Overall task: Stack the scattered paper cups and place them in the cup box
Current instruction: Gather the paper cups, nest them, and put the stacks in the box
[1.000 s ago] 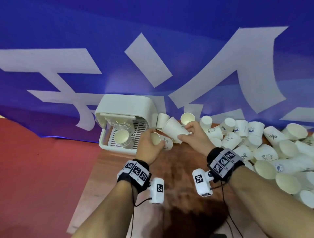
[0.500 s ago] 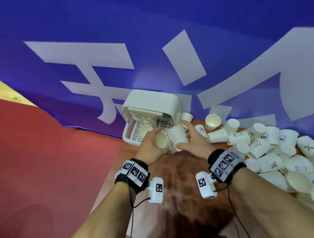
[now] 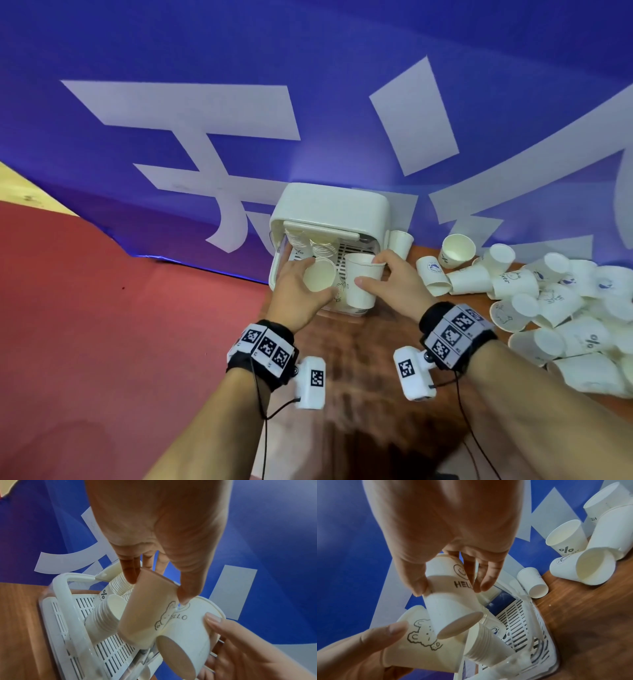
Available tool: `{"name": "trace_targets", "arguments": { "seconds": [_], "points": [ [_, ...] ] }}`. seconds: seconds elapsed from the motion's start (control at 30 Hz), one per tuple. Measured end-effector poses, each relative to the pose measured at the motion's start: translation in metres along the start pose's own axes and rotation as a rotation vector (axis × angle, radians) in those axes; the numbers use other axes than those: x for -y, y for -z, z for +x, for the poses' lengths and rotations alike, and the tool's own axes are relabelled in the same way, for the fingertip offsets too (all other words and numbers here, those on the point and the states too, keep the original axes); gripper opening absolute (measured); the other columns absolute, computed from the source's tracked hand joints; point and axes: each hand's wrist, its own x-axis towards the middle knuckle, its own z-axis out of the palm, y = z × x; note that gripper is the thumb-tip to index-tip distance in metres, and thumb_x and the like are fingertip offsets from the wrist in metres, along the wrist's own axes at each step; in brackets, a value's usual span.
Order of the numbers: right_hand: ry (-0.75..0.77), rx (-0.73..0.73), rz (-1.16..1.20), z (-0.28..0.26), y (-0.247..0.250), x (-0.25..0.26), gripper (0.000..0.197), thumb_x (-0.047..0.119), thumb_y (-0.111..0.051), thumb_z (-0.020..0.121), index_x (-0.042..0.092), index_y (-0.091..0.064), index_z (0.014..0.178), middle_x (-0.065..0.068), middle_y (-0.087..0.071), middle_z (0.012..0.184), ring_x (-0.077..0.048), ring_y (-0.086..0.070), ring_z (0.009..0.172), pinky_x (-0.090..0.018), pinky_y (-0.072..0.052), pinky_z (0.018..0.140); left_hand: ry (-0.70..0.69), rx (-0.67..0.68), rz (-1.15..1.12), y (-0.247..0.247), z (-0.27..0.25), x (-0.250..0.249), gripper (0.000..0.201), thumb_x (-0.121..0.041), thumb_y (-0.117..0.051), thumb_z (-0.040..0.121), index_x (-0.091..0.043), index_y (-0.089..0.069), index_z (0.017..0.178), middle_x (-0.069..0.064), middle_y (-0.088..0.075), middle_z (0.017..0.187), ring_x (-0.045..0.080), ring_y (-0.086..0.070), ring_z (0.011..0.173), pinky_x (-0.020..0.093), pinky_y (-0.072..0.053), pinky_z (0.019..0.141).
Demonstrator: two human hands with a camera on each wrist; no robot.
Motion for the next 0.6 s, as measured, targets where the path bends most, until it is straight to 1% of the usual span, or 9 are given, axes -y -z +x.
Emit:
{"name": "trace_targets", "arguments": {
  "seconds": [0.07,0.13,0.17,0.23,0.3,0.37,0.43,0.5,0.6],
  "points": [
    [0.007,-0.037,-0.026,0.004,-0.002,0.003,0.032,0.034,-0.083,0.075,0.023,-0.054,0.085,0.003,-0.064,0.093,-0.019,-0.06,0.087,-0.033,-0.049,0.074,0.006,-0.012,0.0,0.007,0.004,0.002,0.076,-0.058,-0.074,0.062,-0.021,-0.059,0.126,0.005,-0.039,0.151,0.017,-0.028,0.145,0.042,-0.034,0.114],
    [0.021,-0.068,-0.056,0.009,-0.003,0.004,0.032,0.03,-0.084,0.072,0.024,-0.055,0.083,0.002,-0.061,0.095,-0.016,-0.056,0.087,-0.028,-0.044,0.073,0.007,-0.032,-0.021,0.013,0.01,0.004,0.072,-0.05,-0.079,0.068,-0.018,-0.058,0.129,0.006,-0.048,0.142,0.021,-0.035,0.141,0.043,-0.035,0.112],
    [0.028,-0.085,-0.064,0.011,-0.003,0.004,0.032,0.029,-0.085,0.072,0.025,-0.055,0.084,0.003,-0.061,0.098,-0.015,-0.056,0.089,-0.027,-0.043,0.074,0.007,-0.045,-0.029,0.015,0.013,0.006,0.068,-0.045,-0.081,0.07,-0.017,-0.059,0.128,0.004,-0.052,0.137,0.021,-0.038,0.138,0.042,-0.035,0.112],
    [0.034,-0.119,-0.063,0.014,-0.003,0.004,0.036,0.027,-0.085,0.071,0.03,-0.056,0.092,0.007,-0.059,0.104,-0.013,-0.056,0.093,-0.028,-0.044,0.079,0.009,-0.069,-0.038,0.018,0.018,0.01,0.066,-0.04,-0.082,0.072,-0.017,-0.058,0.129,-0.001,-0.055,0.128,0.016,-0.045,0.13,0.033,-0.038,0.108],
    [0.037,-0.132,-0.046,0.016,-0.003,0.005,0.049,0.024,-0.085,0.071,0.032,-0.055,0.107,0.009,-0.058,0.112,-0.013,-0.056,0.1,-0.028,-0.046,0.085,0.016,-0.093,-0.044,0.02,0.023,0.014,0.067,-0.039,-0.082,0.073,-0.015,-0.057,0.131,-0.005,-0.054,0.124,0.012,-0.049,0.121,0.025,-0.038,0.101],
    [0.041,-0.128,-0.052,0.018,-0.003,0.006,0.066,0.023,-0.085,0.071,0.033,-0.05,0.126,0.009,-0.056,0.122,-0.012,-0.053,0.11,-0.029,-0.045,0.094,0.011,-0.113,-0.047,0.02,0.028,0.019,0.068,-0.038,-0.082,0.073,-0.014,-0.057,0.131,-0.006,-0.054,0.123,0.013,-0.049,0.119,0.027,-0.039,0.101],
    [0.046,-0.12,-0.075,0.021,-0.003,0.005,0.079,0.024,-0.085,0.071,0.037,-0.043,0.137,0.007,-0.051,0.128,-0.011,-0.049,0.115,-0.03,-0.041,0.099,-0.007,-0.121,-0.041,0.019,0.034,0.021,0.067,-0.037,-0.083,0.073,-0.014,-0.057,0.13,-0.006,-0.054,0.122,0.014,-0.049,0.119,0.03,-0.04,0.102],
    [0.053,-0.111,-0.118,0.022,-0.002,0.004,0.081,0.025,-0.084,0.073,0.041,-0.041,0.14,0.004,-0.048,0.125,-0.012,-0.047,0.114,-0.026,-0.037,0.097,-0.025,-0.122,-0.039,0.017,0.04,0.024,0.067,-0.036,-0.083,0.073,-0.016,-0.055,0.131,-0.007,-0.052,0.122,0.013,-0.047,0.119,0.03,-0.039,0.103],
    [0.06,-0.109,-0.166,0.025,-0.001,0.002,0.077,0.024,-0.083,0.073,0.038,-0.044,0.138,0.003,-0.046,0.12,-0.013,-0.046,0.112,-0.023,-0.033,0.094,-0.036,-0.094,-0.048,0.011,0.049,0.028,0.067,-0.036,-0.084,0.072,-0.02,-0.054,0.13,-0.01,-0.051,0.122,0.009,-0.046,0.117,0.028,-0.038,0.102]
  ]
}}
